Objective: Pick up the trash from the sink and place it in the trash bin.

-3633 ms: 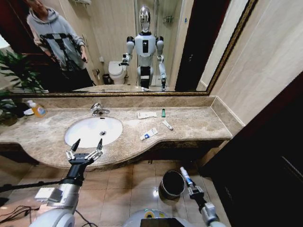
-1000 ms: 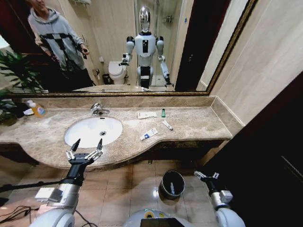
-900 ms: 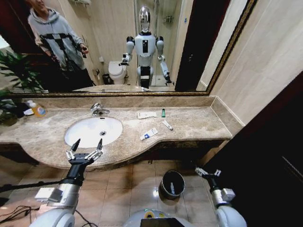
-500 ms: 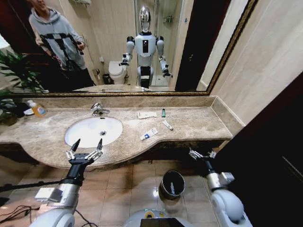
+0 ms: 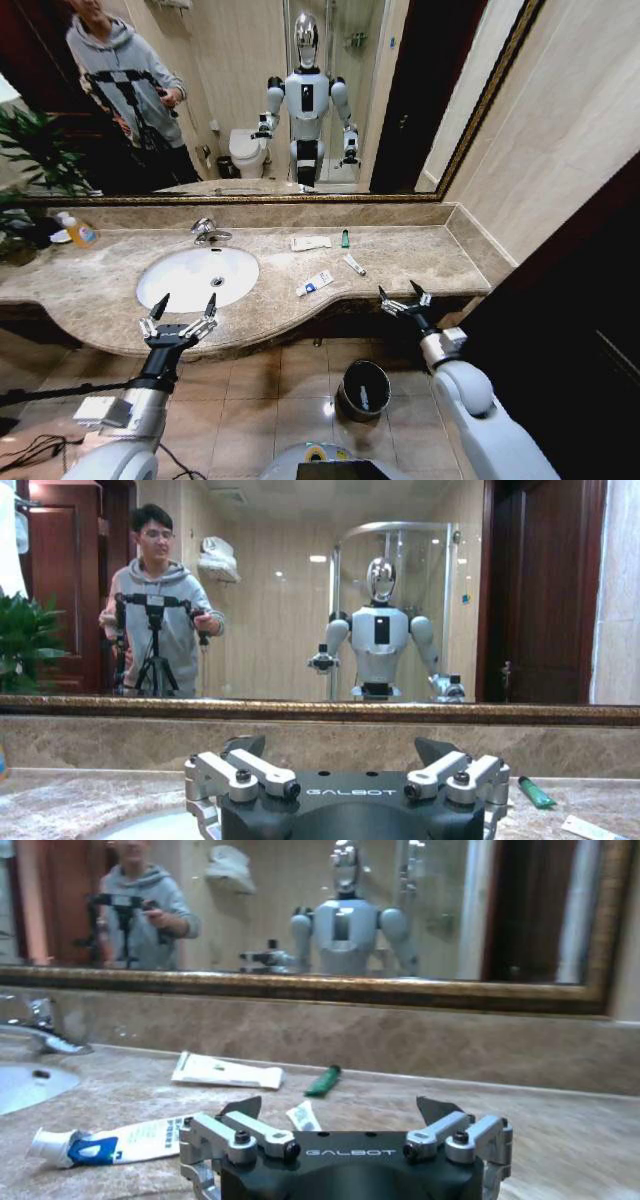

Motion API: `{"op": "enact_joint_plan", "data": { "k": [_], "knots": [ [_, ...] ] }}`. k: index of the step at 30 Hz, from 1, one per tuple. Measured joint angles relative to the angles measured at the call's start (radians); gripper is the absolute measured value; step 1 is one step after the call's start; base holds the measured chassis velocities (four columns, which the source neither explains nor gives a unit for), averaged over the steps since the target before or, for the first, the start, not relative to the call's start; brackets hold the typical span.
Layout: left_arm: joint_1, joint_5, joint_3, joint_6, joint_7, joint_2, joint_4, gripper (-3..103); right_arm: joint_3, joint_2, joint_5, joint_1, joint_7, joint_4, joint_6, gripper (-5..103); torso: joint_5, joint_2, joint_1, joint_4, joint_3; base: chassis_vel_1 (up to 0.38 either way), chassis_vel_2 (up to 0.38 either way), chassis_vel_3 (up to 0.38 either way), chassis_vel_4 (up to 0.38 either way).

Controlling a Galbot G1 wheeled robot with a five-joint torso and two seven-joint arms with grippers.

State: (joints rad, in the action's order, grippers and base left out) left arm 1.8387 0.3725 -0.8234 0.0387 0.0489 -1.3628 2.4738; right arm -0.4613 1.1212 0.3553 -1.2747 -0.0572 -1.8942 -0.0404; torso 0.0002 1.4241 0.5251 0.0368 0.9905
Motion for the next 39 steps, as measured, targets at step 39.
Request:
{"op": "enact_joint_plan", "data": {
  "k": [39],
  "knots": [
    [0.000,0.000,0.000,0.000,0.000,0.000,0.000,100,0.295,-0.016,-0.038,0.429,-0.030,0.396,-0.076,71,-0.0002,0.000,0.000,0.0000,0.000,0.000,0.000,0.000,0.000]
  ]
}}
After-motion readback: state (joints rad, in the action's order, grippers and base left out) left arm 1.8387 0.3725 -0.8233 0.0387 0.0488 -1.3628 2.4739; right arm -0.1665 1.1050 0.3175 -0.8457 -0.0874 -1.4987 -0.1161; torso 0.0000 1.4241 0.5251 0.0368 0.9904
